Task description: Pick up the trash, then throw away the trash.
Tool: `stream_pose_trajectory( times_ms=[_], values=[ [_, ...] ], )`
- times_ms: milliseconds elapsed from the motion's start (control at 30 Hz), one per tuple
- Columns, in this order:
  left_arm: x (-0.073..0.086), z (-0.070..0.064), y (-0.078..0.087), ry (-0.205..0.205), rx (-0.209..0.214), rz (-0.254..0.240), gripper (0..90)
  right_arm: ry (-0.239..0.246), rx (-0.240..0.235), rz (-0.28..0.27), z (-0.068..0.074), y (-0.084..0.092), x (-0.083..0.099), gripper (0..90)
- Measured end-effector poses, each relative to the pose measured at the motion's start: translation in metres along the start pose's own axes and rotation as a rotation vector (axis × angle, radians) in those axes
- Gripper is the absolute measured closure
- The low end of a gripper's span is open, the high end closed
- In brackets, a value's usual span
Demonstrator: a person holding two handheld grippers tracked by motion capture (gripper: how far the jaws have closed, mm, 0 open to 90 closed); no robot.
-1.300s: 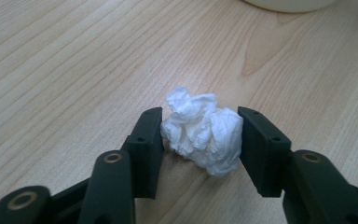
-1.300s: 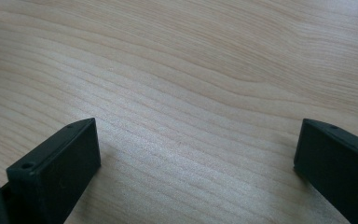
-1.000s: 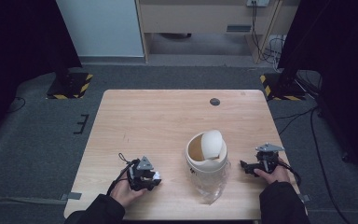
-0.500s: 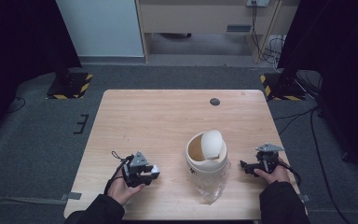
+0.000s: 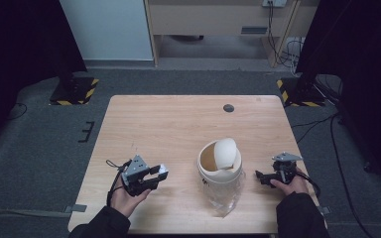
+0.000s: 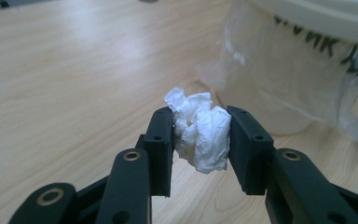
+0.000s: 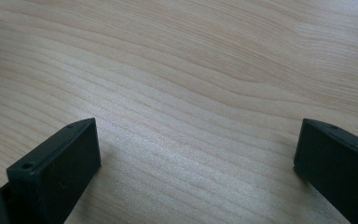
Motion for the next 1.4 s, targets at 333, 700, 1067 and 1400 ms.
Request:
stream_pose_trajectory(
  times_ms=[333, 700, 1067, 1400],
  values=[
    [-0.016, -0.006, 0.017, 0.036, 0.032, -0.157, 62.0, -0.001, 0.002, -0.001, 0.000, 0.000, 0.000, 0.6],
    [-0.023, -0.012, 0.021, 0.031, 0.046, -0.201, 61.9, 0.000, 0.000, 0.000, 0.000, 0.000, 0.000, 0.6],
    [-0.040, -0.012, 0.029, 0.025, 0.063, -0.282, 61.9, 0.003, -0.003, 0.001, 0.000, 0.000, 0.000, 0.5],
    [-0.057, -0.013, 0.027, 0.017, 0.083, -0.317, 61.7, 0.007, -0.005, -0.001, 0.000, 0.000, 0.000, 0.5]
  ],
)
Point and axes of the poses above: each handheld gripper's, and its own axes: y roughly backward along the jaws, x roughly out of its underside, z roughly to its left, the point moved 3 cm from there along -y, roughly forward along the jaws, and after that the axes turned 9 degrees about y, right-handed, at the moved point
